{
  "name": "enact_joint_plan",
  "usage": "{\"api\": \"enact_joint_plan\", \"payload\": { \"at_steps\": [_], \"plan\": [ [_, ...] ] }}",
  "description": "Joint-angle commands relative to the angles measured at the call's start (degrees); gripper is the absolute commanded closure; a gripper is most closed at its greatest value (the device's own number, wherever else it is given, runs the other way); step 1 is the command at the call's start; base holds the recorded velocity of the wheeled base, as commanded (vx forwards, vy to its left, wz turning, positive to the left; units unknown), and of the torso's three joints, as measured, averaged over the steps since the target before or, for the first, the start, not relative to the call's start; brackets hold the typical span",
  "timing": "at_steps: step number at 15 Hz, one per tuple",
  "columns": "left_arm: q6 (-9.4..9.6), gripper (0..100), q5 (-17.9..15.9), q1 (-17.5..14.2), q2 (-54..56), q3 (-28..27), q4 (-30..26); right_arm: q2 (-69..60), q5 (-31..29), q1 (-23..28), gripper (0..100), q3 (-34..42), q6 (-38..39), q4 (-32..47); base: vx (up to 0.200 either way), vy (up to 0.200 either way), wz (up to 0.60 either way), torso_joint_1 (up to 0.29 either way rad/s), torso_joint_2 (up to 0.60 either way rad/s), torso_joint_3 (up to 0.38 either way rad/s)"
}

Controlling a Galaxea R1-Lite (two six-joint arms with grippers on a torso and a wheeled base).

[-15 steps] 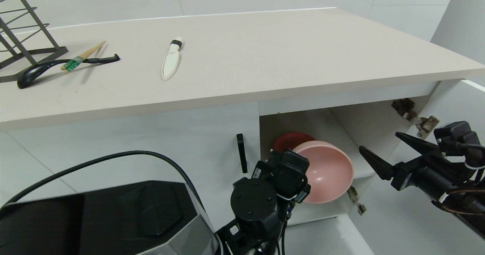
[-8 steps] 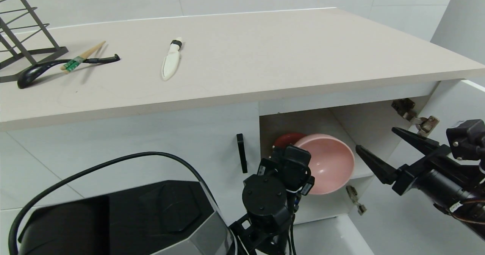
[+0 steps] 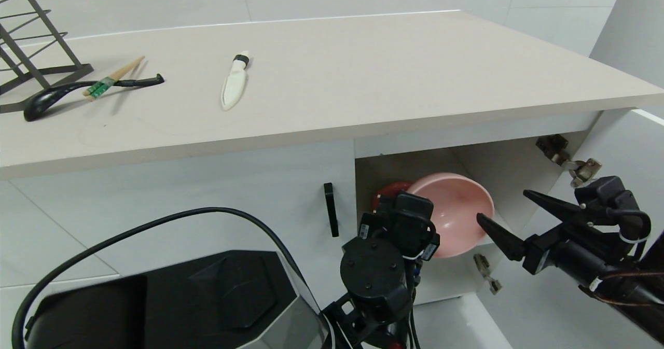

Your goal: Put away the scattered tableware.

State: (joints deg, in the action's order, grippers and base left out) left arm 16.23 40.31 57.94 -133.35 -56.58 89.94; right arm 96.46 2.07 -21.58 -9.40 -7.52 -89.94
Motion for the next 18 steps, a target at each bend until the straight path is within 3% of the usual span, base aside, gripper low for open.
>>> {"api": "enact_joint_plan", "payload": {
  "at_steps": [1, 3, 9, 10, 12, 16, 17, 18],
  "plan": [
    [-0.05, 100, 0.03, 0.59, 0.37, -0.03, 0.06, 2.59, -0.05, 1.63, 0, -1.41, 0.05, -0.06, 0.0, 0.0, 0.0, 0.0, 0.0, 0.0],
    [-2.16, 100, -0.06, 0.68, 0.37, -0.11, 0.06, 3.2, -0.05, 1.8, 0, -1.68, 0.05, -0.06, 0.0, 0.0, 0.0, 0.0, 0.0, 0.0],
    [-2.08, 100, -0.06, 0.86, 0.37, -0.11, 0.06, 3.29, -0.05, 1.89, 0, -2.11, 0.14, -0.06, 0.0, 0.0, 0.0, 0.0, 0.0, 0.0],
    [-2.08, 100, -0.06, 0.86, 0.37, -0.11, 0.06, 3.29, -0.05, 1.8, 100, -2.11, 0.14, -0.06, 0.0, 0.0, 0.0, 0.0, 0.0, 0.0],
    [-2.08, 100, -0.06, 0.94, 0.55, -0.2, 0.06, 2.68, -0.05, 1.36, 100, -2.11, 0.14, -0.06, 0.0, 0.0, 0.0, 0.0, 0.0, 0.0],
    [-1.72, 100, -0.41, 2.97, 0.46, -0.82, 0.06, -0.05, -0.05, -4.17, 100, -2.03, 0.31, -0.06, 0.0, 0.0, 0.0, 0.0, 0.0, 0.0],
    [-1.72, 0, -0.5, 3.23, 0.55, -0.82, 0.06, -0.22, -0.05, -4.17, 100, -2.03, 0.31, -0.06, 0.0, 0.0, 0.0, 0.0, 0.0, 0.0],
    [-1.72, 0, -0.76, 3.85, 0.73, -0.82, 0.06, -0.31, -0.05, -4.17, 100, -1.94, 0.31, -0.06, 0.0, 0.0, 0.0, 0.0, 0.0, 0.0]
  ]
}}
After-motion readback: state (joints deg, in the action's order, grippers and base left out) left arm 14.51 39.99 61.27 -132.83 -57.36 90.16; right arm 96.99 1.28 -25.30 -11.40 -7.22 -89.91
